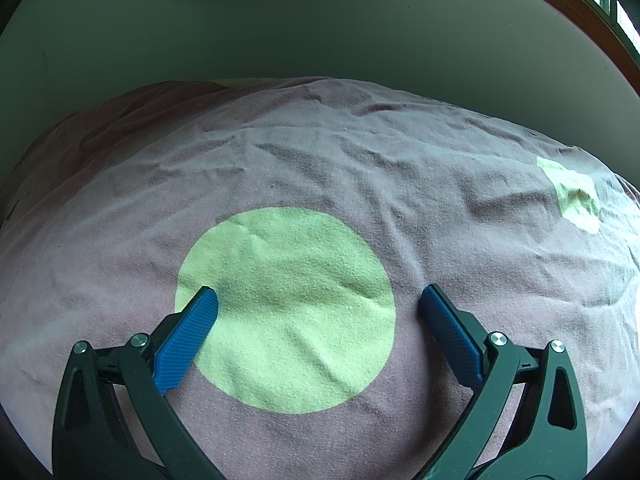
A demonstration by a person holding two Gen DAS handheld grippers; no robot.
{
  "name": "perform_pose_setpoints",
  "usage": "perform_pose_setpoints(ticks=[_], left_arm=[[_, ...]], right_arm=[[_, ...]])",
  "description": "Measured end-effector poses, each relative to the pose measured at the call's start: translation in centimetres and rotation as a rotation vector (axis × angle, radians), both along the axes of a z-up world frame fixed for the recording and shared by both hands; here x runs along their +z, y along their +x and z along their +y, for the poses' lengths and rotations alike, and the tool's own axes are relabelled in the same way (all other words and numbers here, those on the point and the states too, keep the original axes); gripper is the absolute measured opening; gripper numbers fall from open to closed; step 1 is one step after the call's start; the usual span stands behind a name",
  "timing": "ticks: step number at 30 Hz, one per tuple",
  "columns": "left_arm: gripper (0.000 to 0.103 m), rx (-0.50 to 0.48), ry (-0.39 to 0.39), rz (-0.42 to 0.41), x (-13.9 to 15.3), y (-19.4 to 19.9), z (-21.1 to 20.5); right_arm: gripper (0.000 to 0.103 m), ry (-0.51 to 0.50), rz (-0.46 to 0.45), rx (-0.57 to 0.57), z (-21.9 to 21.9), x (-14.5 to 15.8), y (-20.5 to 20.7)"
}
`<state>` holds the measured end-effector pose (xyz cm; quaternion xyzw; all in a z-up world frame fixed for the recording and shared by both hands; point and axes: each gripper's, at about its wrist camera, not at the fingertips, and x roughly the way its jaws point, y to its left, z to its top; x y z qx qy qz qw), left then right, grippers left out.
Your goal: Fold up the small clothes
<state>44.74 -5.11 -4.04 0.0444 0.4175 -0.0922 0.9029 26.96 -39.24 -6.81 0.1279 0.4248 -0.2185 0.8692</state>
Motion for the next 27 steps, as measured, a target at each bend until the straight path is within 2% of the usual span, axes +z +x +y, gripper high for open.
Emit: perform_pose_setpoints(ticks=[27], left_arm=[[0.101,0.0,0.0,-0.002,-0.04,-0.05,0.04]], right_arm=[[0.099,-0.001,0.0,-0.003,0.27,-0.29,-0.17]])
